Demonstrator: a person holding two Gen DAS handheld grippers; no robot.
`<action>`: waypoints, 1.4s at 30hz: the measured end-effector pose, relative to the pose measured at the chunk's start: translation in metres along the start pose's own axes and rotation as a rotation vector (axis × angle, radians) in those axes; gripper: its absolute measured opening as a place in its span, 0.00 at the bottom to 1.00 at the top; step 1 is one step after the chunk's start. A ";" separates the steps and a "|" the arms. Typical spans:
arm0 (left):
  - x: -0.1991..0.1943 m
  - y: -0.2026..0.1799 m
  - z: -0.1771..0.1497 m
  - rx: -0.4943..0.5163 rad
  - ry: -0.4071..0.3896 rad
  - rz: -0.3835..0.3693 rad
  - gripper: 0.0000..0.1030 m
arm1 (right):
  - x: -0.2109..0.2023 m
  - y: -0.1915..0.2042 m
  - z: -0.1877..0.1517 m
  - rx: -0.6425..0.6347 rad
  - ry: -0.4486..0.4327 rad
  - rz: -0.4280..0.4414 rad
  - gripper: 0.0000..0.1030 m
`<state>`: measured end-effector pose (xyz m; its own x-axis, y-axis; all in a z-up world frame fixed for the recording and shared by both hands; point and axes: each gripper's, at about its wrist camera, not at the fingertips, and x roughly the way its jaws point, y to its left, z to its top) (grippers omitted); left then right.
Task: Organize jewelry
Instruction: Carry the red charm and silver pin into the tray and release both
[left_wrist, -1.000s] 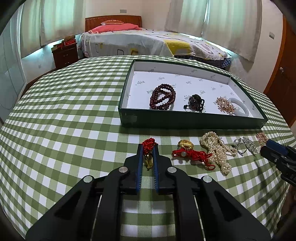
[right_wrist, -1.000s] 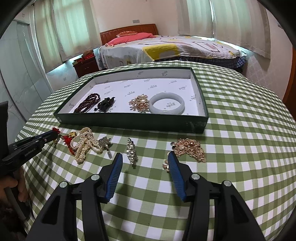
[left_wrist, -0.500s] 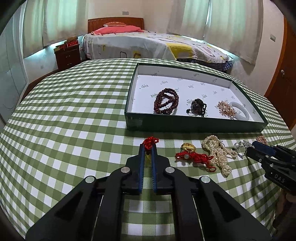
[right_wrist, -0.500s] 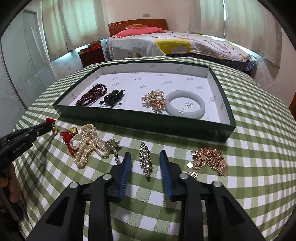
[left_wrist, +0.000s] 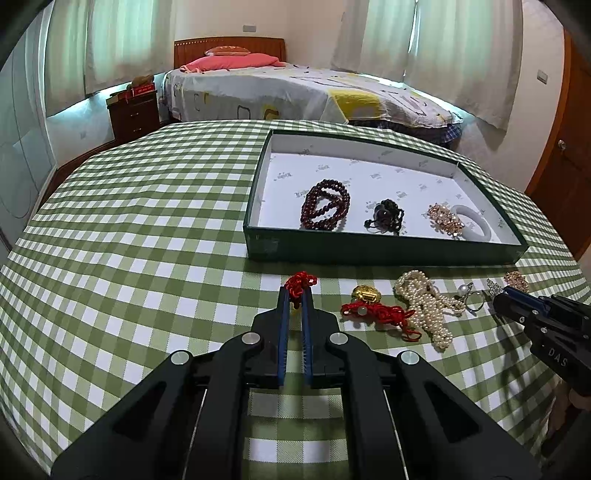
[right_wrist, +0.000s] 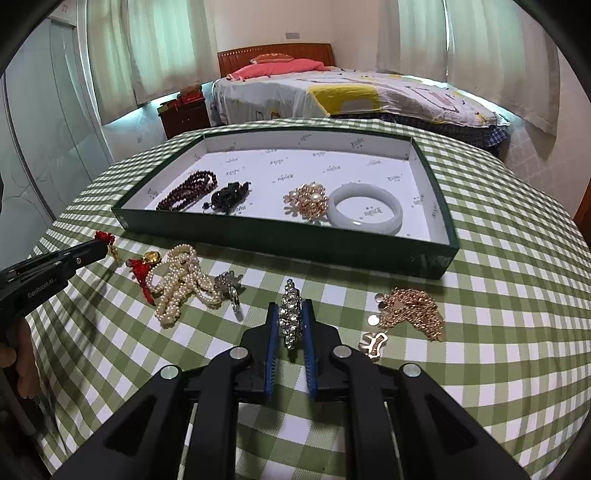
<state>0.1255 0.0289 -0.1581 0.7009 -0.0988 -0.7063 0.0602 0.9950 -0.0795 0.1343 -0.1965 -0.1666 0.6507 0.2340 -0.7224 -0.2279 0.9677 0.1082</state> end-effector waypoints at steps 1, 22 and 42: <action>-0.001 -0.001 0.001 0.000 -0.003 -0.002 0.07 | -0.003 -0.001 0.001 0.002 -0.007 -0.001 0.13; -0.043 -0.022 0.048 0.002 -0.136 -0.072 0.07 | -0.044 -0.009 0.040 0.031 -0.156 -0.008 0.13; 0.014 -0.062 0.130 0.029 -0.184 -0.128 0.07 | -0.017 -0.037 0.119 0.046 -0.257 -0.026 0.13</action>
<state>0.2240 -0.0328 -0.0715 0.8039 -0.2234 -0.5512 0.1762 0.9746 -0.1380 0.2182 -0.2254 -0.0770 0.8200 0.2201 -0.5283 -0.1797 0.9754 0.1273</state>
